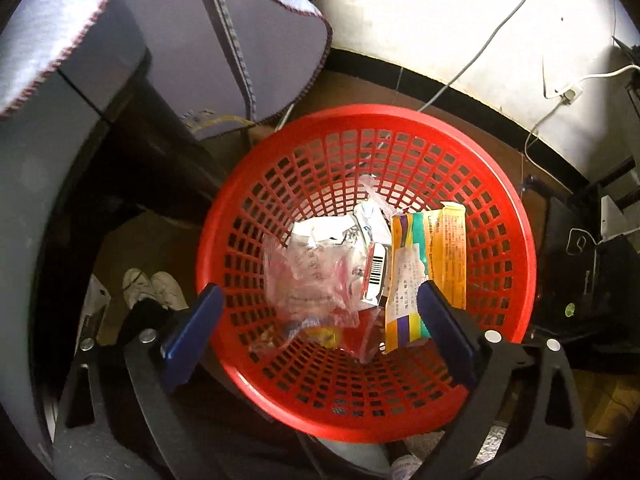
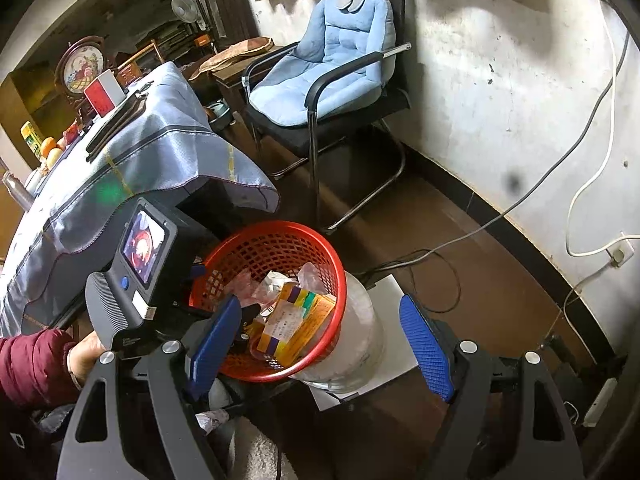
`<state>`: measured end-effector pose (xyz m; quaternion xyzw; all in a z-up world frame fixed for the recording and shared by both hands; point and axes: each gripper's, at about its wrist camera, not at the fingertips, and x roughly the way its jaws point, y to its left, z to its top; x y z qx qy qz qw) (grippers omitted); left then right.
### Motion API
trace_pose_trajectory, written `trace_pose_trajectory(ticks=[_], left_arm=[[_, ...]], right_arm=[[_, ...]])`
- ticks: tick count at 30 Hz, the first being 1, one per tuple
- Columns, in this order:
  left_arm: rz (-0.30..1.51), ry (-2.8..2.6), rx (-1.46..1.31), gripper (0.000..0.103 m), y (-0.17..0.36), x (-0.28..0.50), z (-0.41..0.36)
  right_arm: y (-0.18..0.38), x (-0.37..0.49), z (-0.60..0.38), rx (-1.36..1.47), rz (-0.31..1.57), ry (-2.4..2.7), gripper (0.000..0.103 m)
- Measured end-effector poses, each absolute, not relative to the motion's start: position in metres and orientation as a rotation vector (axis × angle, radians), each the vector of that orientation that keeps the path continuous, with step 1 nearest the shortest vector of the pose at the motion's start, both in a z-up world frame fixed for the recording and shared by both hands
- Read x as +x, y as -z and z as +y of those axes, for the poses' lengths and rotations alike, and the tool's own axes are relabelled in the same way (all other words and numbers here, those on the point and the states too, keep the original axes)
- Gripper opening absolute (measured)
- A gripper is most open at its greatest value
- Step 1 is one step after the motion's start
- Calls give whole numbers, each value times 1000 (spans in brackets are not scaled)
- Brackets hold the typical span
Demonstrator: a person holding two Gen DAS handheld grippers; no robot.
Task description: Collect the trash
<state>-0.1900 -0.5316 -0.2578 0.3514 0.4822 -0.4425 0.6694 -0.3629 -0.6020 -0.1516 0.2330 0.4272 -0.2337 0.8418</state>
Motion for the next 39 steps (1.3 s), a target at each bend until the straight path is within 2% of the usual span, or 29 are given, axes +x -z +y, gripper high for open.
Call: trace_pose_trajectory(ticks=[21,29,37,39], left_arm=[[847,941,769,96,191,-210,-482],[710,902,689,96,141,-219,-454],[628,915,574,96,77,-231,-423],[633,931,552,96,67,-235,-417]], right_arm=[[149,-353,-582,432,966,446,83],[118,-357,-566,363,906,438,84],[67,-372,-544,281,794,461,97],[59,-373,-537,249,791,464,97]])
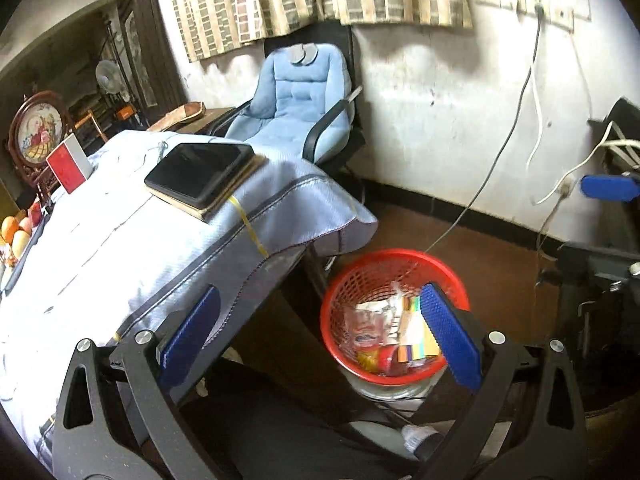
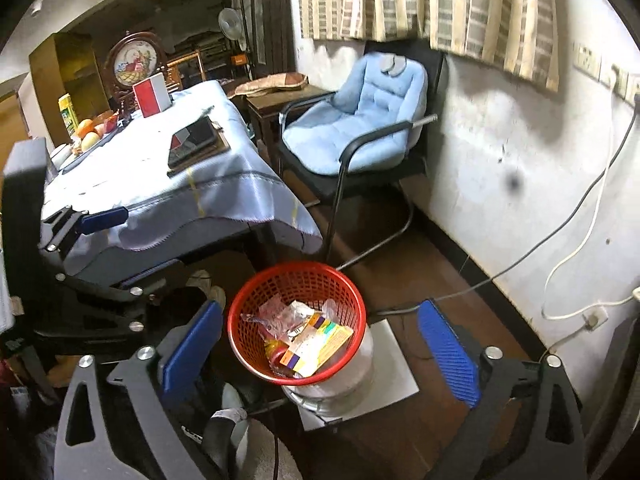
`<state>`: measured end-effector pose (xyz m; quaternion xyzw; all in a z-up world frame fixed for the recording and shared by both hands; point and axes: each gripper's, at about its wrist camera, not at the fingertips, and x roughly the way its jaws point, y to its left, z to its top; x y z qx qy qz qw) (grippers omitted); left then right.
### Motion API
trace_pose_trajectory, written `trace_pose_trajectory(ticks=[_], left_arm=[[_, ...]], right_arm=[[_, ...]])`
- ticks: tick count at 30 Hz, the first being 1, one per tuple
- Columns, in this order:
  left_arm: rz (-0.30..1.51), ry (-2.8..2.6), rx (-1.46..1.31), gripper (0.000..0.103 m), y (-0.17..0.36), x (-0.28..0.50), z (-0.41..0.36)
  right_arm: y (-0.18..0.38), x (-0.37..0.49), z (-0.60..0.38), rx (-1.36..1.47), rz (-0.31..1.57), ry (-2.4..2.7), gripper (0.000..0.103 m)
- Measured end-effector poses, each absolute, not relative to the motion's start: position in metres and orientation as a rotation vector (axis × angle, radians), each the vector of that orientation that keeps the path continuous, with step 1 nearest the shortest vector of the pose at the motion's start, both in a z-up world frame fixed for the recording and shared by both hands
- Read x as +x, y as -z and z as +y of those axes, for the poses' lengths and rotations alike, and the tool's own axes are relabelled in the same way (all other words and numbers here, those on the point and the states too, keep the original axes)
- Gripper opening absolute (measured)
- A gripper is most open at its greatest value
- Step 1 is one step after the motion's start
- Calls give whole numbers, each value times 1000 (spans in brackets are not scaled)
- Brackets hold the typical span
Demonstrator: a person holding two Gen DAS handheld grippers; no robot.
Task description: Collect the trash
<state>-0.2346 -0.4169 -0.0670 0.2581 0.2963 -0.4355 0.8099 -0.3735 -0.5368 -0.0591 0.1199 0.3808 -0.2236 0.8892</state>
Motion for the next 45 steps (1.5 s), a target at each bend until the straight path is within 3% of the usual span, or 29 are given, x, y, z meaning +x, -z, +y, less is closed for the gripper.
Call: trace_pose_trajectory(ticks=[5,21,45], left_arm=[[645,907,549,96,65,-239,-405],[797,875,619,96,123,-220,-422],[738,846,644,96,117,-228,-420]], right_arm=[[58,-372,-533,221,809,469,97],[130,-345,-540,285,965,425,97],[130,-344,-541,297,973,407,97]])
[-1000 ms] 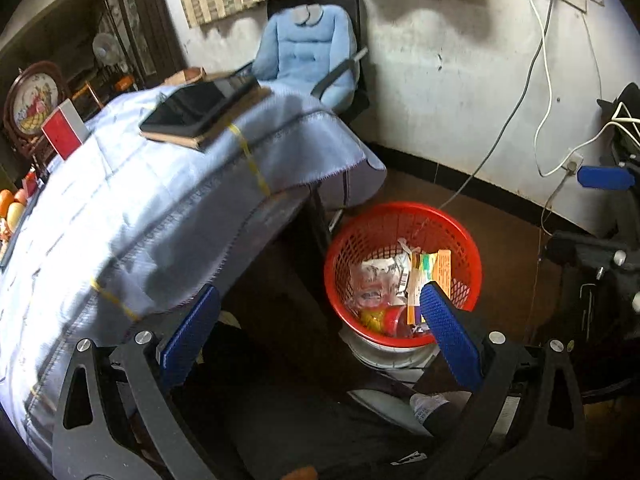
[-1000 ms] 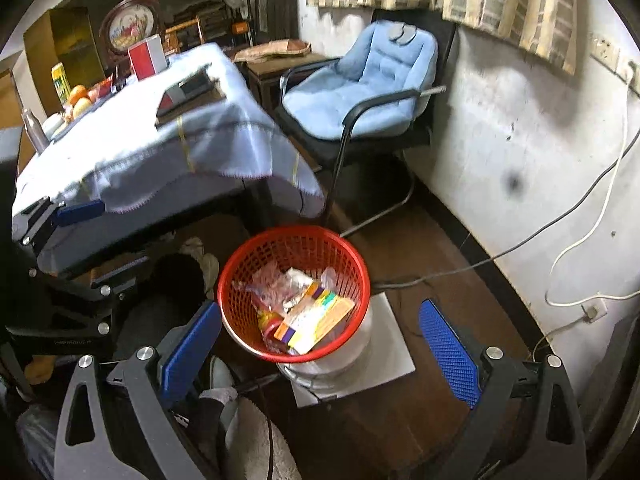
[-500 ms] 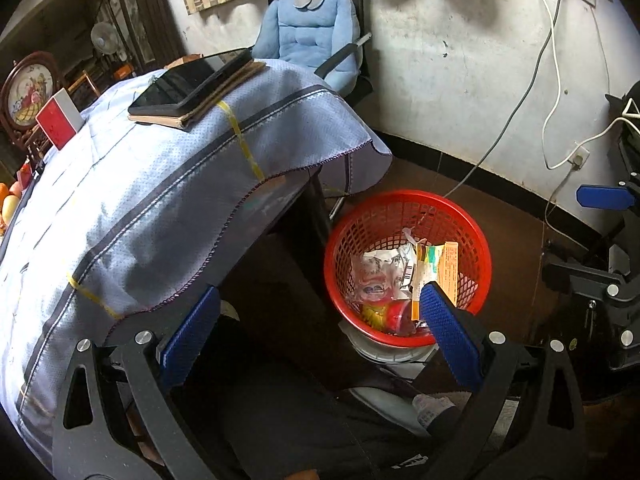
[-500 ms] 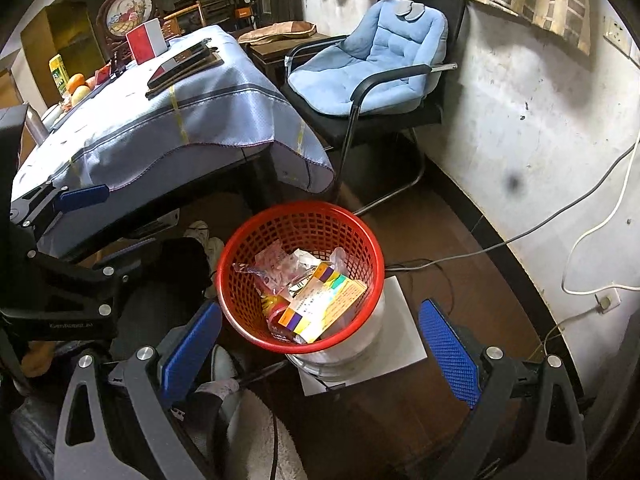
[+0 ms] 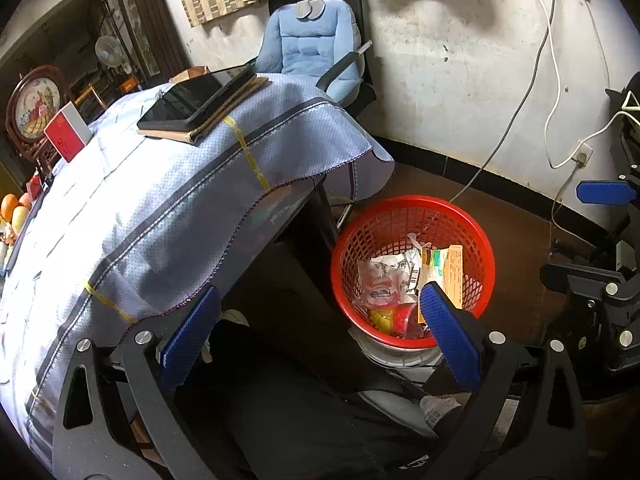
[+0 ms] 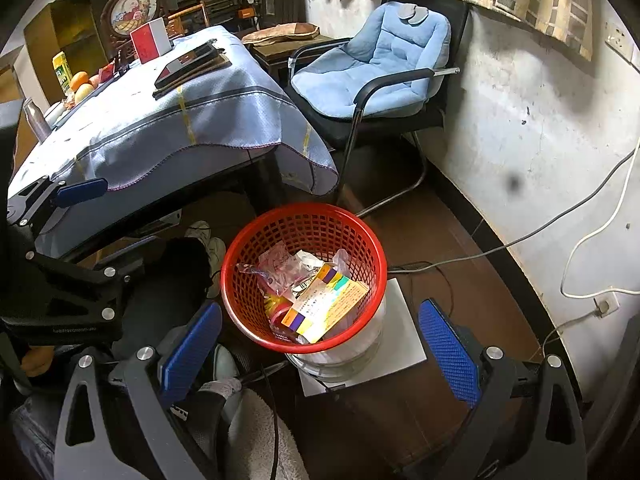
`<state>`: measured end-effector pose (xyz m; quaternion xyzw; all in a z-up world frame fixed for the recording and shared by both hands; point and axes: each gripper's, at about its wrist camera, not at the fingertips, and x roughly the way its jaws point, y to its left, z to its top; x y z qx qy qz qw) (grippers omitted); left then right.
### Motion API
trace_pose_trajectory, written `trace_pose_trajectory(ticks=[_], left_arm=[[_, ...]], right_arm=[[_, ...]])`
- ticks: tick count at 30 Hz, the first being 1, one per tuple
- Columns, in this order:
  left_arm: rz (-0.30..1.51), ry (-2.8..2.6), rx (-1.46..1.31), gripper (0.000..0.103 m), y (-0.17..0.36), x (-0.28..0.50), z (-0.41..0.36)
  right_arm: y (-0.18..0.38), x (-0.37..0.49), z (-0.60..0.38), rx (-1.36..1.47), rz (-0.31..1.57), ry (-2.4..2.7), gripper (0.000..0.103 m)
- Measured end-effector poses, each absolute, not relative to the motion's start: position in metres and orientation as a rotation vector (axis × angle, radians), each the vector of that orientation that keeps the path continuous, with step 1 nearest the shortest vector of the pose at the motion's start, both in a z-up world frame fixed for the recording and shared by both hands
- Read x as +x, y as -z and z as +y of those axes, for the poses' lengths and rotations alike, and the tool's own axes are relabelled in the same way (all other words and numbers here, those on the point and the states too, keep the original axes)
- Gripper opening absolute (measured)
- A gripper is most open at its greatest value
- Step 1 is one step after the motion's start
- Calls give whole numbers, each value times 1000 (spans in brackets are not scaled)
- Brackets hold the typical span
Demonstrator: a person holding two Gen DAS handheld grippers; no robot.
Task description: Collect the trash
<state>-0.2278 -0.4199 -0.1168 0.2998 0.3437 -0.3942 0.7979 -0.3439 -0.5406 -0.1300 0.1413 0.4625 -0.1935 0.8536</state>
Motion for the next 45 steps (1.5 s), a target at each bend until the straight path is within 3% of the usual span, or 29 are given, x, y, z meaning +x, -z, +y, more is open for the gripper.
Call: trace_pose_trajectory(ticks=[45], left_arm=[[733,848,654,96,119,-229,-417]], right_arm=[[130,-344,-539,301,971,403,97]])
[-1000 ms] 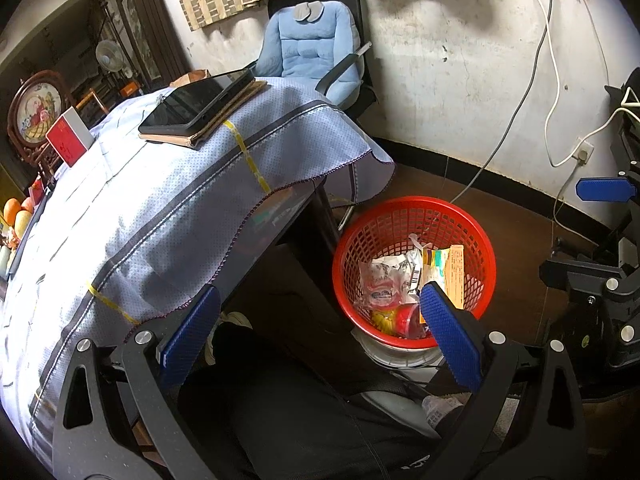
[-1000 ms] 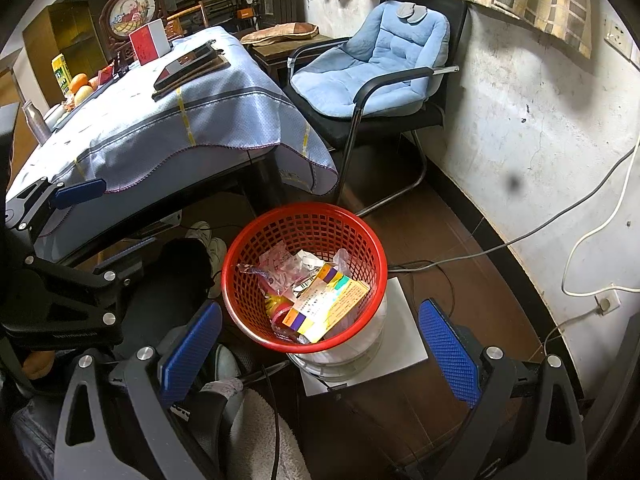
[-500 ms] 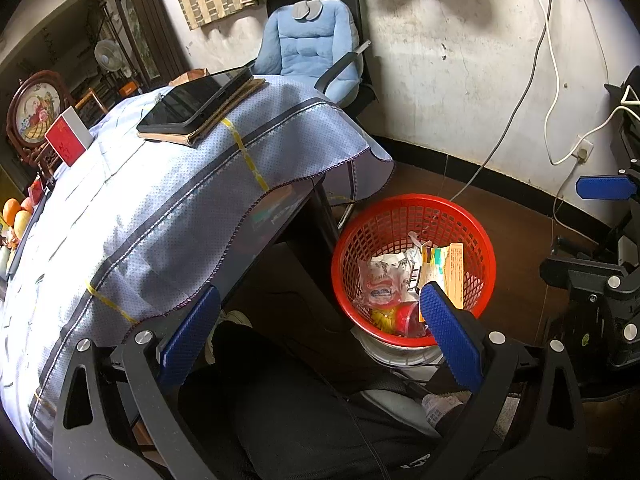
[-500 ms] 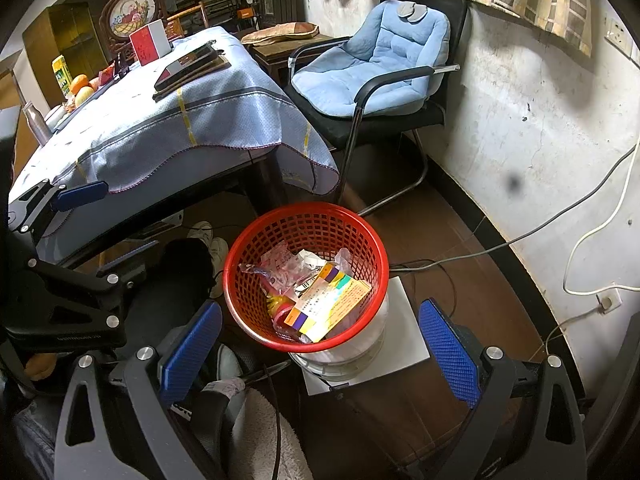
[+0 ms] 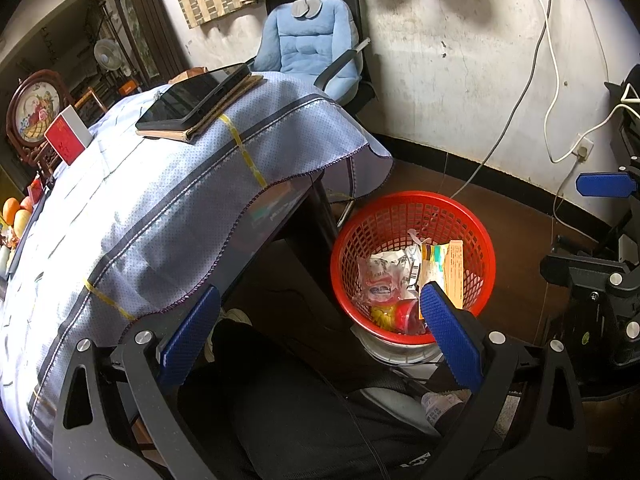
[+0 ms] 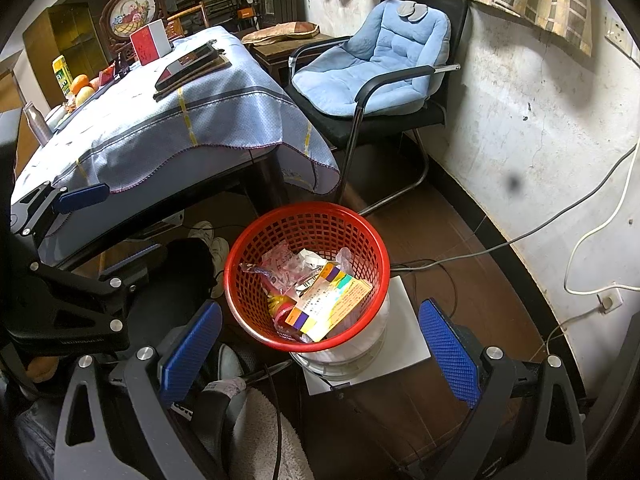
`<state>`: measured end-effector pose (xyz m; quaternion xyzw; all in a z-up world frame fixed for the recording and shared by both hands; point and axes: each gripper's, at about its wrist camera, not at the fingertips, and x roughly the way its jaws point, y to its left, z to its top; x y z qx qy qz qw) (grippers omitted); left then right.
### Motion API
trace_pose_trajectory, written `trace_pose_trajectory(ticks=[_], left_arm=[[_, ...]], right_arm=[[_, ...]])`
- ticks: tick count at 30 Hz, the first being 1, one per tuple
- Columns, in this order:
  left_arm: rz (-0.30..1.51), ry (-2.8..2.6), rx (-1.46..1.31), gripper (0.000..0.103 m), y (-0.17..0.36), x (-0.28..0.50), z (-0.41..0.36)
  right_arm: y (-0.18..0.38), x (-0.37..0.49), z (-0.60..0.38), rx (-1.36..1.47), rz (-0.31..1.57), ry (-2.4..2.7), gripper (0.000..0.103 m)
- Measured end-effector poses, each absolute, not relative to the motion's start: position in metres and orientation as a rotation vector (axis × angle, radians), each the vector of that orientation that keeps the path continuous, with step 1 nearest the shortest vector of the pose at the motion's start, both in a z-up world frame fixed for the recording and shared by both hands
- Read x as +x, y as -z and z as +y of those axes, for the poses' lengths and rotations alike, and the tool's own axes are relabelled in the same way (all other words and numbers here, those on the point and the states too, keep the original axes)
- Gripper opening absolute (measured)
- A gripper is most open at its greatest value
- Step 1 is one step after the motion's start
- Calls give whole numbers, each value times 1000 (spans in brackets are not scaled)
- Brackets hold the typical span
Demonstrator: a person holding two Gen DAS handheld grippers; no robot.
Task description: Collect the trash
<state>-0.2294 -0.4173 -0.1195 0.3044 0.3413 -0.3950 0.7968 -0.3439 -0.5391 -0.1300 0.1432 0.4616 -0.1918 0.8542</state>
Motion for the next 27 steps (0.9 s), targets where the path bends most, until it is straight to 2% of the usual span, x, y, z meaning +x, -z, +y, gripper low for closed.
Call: trace_pose_trajectory(ticks=[27], left_arm=[[736,847,655,96,120,-230,-416]], right_arm=[[130,-344,-540,304,972,402,97]])
